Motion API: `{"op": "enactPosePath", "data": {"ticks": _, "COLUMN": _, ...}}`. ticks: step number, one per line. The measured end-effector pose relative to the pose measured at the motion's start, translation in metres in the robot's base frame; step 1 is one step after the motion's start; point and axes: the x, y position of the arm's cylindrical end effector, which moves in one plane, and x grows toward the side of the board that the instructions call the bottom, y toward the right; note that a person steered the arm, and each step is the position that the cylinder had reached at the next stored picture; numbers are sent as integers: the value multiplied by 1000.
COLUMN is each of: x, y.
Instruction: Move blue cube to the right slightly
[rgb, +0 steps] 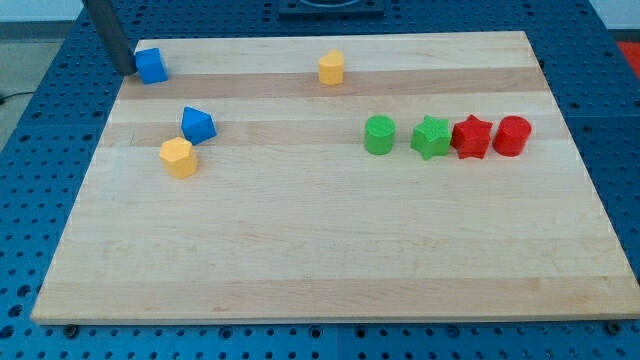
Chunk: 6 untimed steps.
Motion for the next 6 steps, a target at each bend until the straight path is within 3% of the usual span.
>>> {"op": "enactPosePath", "data": {"ticks": 1, "x": -7, "y": 1}}
{"op": "enactPosePath", "data": {"ticks": 3, "x": 23, "y": 25}}
{"op": "enactPosePath", "data": {"ticks": 4, "x": 8, "y": 11}}
{"op": "enactPosePath", "data": {"ticks": 6, "x": 15, "y": 68}}
